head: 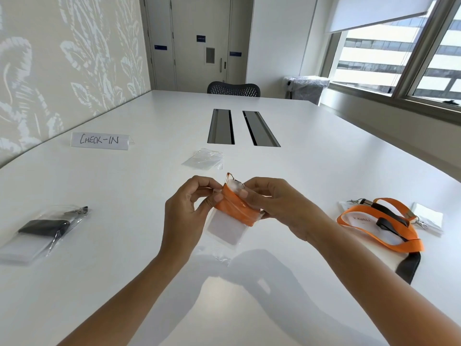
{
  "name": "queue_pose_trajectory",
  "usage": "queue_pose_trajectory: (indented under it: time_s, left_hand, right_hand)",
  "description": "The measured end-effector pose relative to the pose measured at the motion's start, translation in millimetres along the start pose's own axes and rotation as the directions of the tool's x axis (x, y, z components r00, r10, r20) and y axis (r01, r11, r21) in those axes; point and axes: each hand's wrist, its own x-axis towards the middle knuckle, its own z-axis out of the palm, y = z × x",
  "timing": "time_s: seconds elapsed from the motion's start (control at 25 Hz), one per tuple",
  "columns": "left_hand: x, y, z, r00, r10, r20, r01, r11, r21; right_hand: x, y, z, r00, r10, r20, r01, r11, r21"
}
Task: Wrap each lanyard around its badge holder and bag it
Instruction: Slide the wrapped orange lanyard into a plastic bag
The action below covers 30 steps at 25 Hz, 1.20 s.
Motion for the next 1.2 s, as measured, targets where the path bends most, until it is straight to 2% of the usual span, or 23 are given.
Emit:
queue_pose_trajectory:
  time_s: [0.08,0.2,0.36,0.48,0.6,0.84,1.08,1.2]
  left_hand:
    - [-3.2,2.0,3.5,1.000,-0.003,-0.007,0.003,1.000,0.000]
    - [-6.5,4.5,7.5,1.000,-0.015,-0.026,0.015,1.000,-0.006]
    - [-7.6,5.3,6.7,0.995,-0.061,-0.074,0.062,0.998,0.015]
    - [-8.9,5.2,7.3,0.993,-0.083,-0.086,0.086,0.996,0.032]
    - [-9.9,5.0,8.8,0.990,-0.107,-0.089,0.109,0.994,0.017]
    - [-11.4,3.6,10.8,0.988,-0.131,-0.078,0.132,0.991,0.016]
    - [-14.6,3.5,13.2,0.989,-0.130,-0.066,0.133,0.990,0.047]
    - [-14.8,4.2,12.6,0.987,-0.139,-0.076,0.144,0.987,0.064]
  right_hand:
    - [1.5,2.3,6.5,0.993,-0.043,-0.107,0.029,0.992,-0.124]
    - [1.8,3.8,9.2,0.975,-0.106,-0.194,0.069,0.979,-0.189]
    - [-0.7,4.4,9.7,0.967,-0.172,-0.188,0.133,0.970,-0.203]
    - [-3.2,4.4,15.2,0.944,-0.276,-0.183,0.207,0.923,-0.324]
    - [-3.9,3.7,15.7,0.917,-0.337,-0.216,0.245,0.899,-0.363]
    - [-3.2,6.1,15.7,0.885,-0.444,-0.138,0.345,0.826,-0.446]
    - [-0.7,12.2,15.7,0.831,-0.554,-0.051,0.413,0.676,-0.610]
    - [-1.0,13.8,14.0,0.847,-0.531,-0.017,0.422,0.692,-0.586]
